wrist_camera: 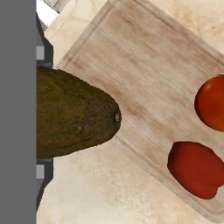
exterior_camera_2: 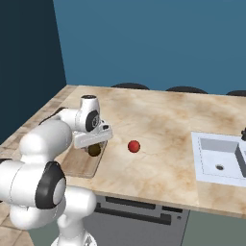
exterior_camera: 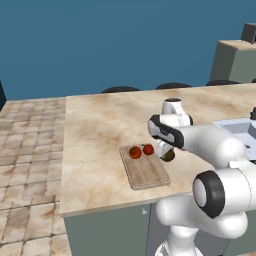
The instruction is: Place the avocado, onion, tomato, and bell pepper on the cutting board.
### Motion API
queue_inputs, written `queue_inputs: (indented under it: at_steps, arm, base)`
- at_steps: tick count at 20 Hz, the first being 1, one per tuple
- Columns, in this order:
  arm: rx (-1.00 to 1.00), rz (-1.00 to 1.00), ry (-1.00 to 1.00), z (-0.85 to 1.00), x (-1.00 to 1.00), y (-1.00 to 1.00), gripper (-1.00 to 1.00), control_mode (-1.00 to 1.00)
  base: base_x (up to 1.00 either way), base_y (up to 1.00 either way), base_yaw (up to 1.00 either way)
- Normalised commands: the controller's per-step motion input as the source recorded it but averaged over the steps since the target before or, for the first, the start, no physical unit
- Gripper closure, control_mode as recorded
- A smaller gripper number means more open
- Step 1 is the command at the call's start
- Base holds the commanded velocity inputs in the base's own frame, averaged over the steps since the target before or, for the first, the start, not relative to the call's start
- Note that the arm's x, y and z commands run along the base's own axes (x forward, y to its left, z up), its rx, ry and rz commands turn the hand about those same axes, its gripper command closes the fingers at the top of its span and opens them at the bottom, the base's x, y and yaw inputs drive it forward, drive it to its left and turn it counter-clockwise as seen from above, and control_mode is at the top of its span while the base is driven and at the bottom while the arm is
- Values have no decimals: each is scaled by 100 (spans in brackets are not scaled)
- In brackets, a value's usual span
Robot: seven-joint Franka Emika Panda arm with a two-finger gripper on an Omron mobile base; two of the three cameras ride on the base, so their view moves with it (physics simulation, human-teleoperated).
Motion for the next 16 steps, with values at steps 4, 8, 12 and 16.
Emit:
queue_inputs:
  at_steps: [4,8,12,16]
  arm:
    - [0,0,9,0,-9,48,100,-100]
    - [0,1,9,-2,-5,48,100,-100]
    - [-1,0,7,-13,-1,45,100,-100]
    - [-2,0,4,-25,0,38,100,-100]
  base:
    - [0,0,0]
    - [0,0,0]
    - [0,0,0]
    - [0,0,0]
